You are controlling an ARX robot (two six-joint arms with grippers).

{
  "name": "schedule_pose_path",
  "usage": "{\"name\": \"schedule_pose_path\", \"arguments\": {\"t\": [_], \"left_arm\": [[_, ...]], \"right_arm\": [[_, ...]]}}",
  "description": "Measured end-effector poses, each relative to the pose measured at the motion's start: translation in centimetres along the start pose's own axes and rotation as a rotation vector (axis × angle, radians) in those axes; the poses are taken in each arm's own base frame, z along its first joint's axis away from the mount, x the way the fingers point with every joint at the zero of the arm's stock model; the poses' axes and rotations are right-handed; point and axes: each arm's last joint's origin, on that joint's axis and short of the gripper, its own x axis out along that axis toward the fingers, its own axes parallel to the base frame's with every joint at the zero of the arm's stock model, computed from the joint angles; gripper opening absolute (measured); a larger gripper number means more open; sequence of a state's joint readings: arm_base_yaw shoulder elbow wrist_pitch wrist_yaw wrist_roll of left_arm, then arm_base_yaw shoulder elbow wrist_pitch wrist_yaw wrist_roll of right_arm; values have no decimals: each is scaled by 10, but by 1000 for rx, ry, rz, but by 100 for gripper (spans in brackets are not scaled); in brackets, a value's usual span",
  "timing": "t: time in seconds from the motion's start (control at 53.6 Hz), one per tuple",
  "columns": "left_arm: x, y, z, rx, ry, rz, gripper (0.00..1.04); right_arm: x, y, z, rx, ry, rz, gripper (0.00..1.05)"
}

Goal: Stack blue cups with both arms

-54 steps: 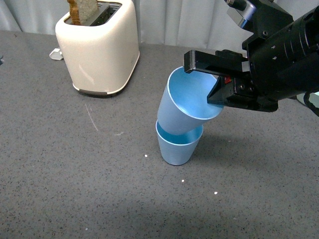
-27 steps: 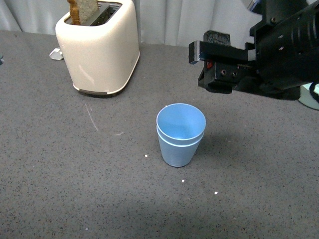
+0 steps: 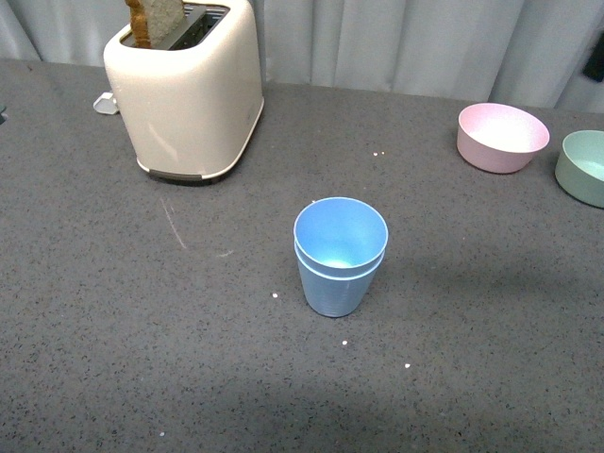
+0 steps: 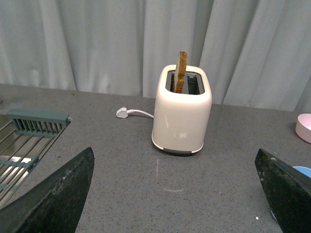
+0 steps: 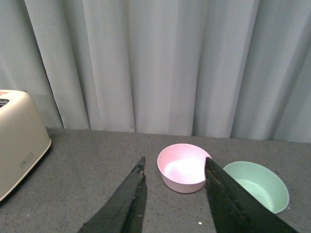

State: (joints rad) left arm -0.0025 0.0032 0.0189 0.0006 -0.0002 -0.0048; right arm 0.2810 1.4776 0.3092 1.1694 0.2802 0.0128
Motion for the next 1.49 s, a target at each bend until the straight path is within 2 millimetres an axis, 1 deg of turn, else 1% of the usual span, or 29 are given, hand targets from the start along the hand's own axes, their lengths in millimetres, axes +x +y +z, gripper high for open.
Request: {"name": "schedule_pose_path", "arguments": {"t": [0.056, 0.075, 0.093, 0.112, 0.149, 0.168, 0.186, 0.224, 0.242, 0.69, 0.746, 0.82, 1.1, 1.491], "left_arm": [[0, 0, 0, 0, 0, 0, 98], [0, 0, 0, 0, 0, 0, 98], [0, 0, 0, 0, 0, 0, 98], [0, 0, 0, 0, 0, 0, 98], [0, 0, 0, 0, 0, 0, 98], [0, 0, 0, 0, 0, 0, 98], [0, 0, 0, 0, 0, 0, 98], [0, 0, 0, 0, 0, 0, 98], [0, 0, 0, 0, 0, 1, 98], [0, 0, 0, 0, 0, 0, 98], [0, 0, 0, 0, 0, 0, 98], [0, 0, 0, 0, 0, 0, 98], [0, 0, 0, 0, 0, 0, 98], [0, 0, 0, 0, 0, 0, 98]], "right_arm": [[-8, -6, -1, -5, 4, -2, 26], [-12, -10, -2, -9, 10, -2, 22], [-13, -10, -2, -9, 11, -1, 21], [-17, -13, -3, -11, 16, -1, 16], [-20, -16, -4, -13, 20, 2, 12], [-24, -18, -4, -14, 22, 3, 8], [-24, -18, -4, -14, 22, 4, 7], [-28, -21, -4, -14, 22, 5, 1], [-31, -23, -4, -19, 22, 6, 1], [-76, -47, -2, -14, 17, 4, 1], [-81, -53, -2, -14, 19, 25, 1], [-88, -59, -2, -13, 18, -5, 1], [-103, -59, 1, -13, 7, 0, 1], [-114, -59, 4, -13, -4, 0, 1]]}}
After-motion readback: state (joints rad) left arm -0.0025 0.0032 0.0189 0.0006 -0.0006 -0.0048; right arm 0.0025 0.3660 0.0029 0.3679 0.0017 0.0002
